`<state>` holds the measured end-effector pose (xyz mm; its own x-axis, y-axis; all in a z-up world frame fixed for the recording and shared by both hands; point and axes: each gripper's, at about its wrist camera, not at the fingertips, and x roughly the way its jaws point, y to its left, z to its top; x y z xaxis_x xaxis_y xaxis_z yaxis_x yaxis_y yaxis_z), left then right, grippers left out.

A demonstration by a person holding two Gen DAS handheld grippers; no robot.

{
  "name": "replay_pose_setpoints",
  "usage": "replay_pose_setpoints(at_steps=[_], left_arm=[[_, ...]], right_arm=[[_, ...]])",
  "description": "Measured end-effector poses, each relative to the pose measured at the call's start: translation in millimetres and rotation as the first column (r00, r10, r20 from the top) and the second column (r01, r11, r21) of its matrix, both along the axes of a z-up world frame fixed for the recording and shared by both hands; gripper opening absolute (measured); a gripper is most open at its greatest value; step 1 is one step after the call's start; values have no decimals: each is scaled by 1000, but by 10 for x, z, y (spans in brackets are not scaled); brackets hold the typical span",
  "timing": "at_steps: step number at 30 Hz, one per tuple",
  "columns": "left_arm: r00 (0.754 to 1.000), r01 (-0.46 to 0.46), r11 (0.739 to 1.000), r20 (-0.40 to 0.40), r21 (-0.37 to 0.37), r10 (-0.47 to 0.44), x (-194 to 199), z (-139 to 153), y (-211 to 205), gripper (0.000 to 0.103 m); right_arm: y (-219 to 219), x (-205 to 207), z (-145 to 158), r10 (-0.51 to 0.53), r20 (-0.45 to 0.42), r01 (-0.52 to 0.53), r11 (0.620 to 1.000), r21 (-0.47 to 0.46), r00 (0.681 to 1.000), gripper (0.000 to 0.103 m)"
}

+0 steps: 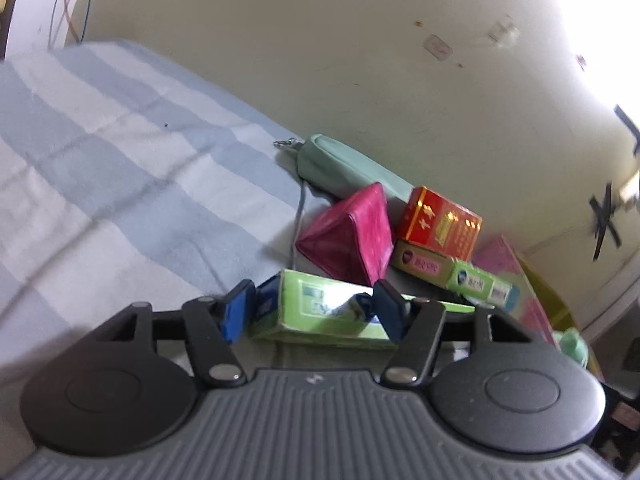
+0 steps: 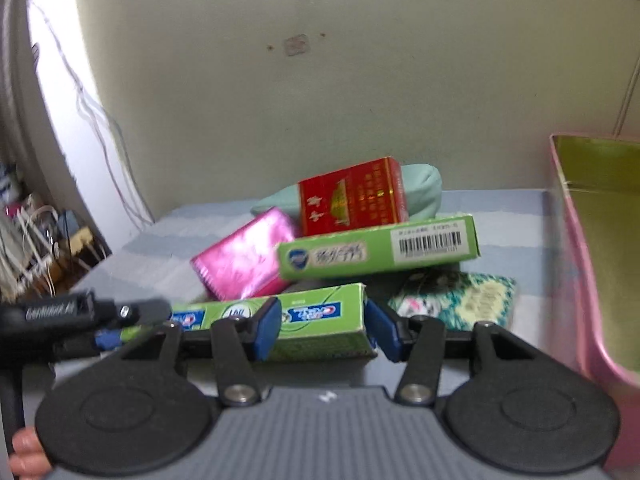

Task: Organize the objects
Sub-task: 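Move the right tool to the blue-white Crest toothpaste box on the bed, then grasp the Crest toothpaste box with the right tool and lift it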

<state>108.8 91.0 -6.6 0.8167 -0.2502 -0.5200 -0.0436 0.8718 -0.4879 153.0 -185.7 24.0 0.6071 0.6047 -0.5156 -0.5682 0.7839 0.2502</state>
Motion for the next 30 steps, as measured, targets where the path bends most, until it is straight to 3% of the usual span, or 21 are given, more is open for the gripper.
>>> replay_pose_setpoints(at_steps=[9, 13, 16, 18, 22, 27, 30], left_arm=[[989, 138, 979, 31, 149, -144, -767, 37, -373, 68], [977, 203, 971, 33, 128, -209, -1061, 55, -363, 75], [981, 184, 979, 50, 90, -189, -1193, 97, -233, 79], [981, 187, 980, 42, 74, -190, -1184, 130, -178, 79], [976, 215, 975, -17, 51, -215, -1062, 86, -210, 78], [968, 250, 957, -47, 143, -246, -948, 39, -397, 69], [971, 238, 957, -52, 165, -232, -931, 112, -510, 67]], right_arm=[[-439, -700, -54, 12, -33, -13, 999, -34, 999, 52], [-589, -982, 1, 16, -58, -17, 1000, -5, 998, 56], [-584, -1093, 46, 45, -59, -45, 999, -1, 997, 75], [-507, -1098, 70, 52, -4, -52, 997, -63, 999, 83], [-401, -982, 3, 88, -5, -88, 986, -140, 996, 83], [-433, -1056, -172, 122, 6, -119, 976, -185, 993, 80], [-496, -1070, -174, 94, 38, -85, 979, -187, 995, 79]])
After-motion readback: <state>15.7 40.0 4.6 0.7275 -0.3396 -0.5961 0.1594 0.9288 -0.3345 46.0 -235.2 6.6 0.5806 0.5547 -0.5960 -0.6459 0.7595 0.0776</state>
